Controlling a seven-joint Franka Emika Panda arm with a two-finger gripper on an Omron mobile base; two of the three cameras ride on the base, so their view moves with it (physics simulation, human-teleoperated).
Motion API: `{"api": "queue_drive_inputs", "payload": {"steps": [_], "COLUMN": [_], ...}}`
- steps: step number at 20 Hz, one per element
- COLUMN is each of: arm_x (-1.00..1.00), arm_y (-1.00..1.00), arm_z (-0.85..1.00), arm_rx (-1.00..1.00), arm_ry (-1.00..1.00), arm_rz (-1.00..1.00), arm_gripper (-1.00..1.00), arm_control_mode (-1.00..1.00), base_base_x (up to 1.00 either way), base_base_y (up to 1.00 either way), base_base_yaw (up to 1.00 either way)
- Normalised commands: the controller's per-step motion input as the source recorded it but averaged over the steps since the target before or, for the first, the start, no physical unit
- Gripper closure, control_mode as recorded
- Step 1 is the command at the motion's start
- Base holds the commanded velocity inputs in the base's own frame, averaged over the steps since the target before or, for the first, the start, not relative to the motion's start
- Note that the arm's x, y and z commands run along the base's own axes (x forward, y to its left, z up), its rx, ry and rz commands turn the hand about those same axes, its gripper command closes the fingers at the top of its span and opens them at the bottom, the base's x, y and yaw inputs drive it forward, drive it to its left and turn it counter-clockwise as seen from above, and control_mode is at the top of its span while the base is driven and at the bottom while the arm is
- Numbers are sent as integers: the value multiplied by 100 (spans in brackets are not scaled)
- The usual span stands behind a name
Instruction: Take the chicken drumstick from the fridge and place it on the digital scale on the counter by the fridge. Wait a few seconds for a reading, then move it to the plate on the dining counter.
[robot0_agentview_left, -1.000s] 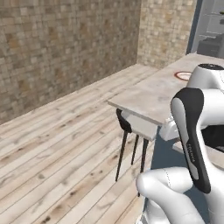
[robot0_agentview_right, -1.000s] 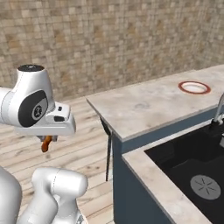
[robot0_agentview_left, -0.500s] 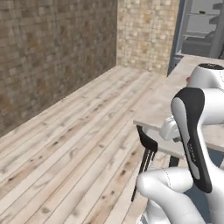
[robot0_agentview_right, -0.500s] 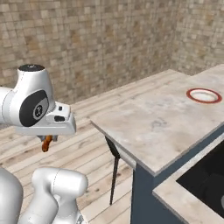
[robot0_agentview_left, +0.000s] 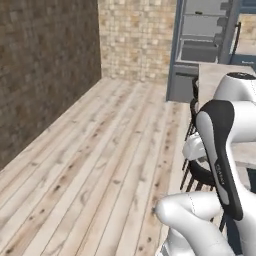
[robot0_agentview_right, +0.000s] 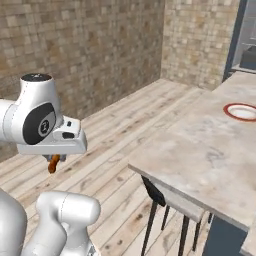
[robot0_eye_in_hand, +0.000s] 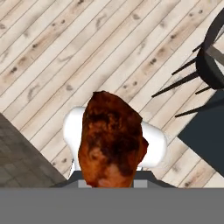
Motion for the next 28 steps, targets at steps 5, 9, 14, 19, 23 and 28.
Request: {"api": "queue_drive_inputs", "payload": {"steps": [5, 9, 14, 19, 23, 28], "arm_x": [0, 0, 0, 0, 0, 0], "arm_y": [0, 0, 0, 0, 0, 0], "arm_z": [0, 0, 0, 0, 0, 0], "arm_rx": [0, 0, 0, 0, 0, 0], "arm_ry": [0, 0, 0, 0, 0, 0], "arm_rz": [0, 0, 0, 0, 0, 0], "arm_gripper": [100, 100, 100, 100, 100, 100], "arm_control_mode": [100, 100, 100, 100, 100, 100], "base_base_x": [74, 79, 82, 84, 83, 75], "base_base_y": [99, 89, 84, 82, 81, 80], "base_base_yaw": [-56, -63, -65, -67, -67, -68]}}
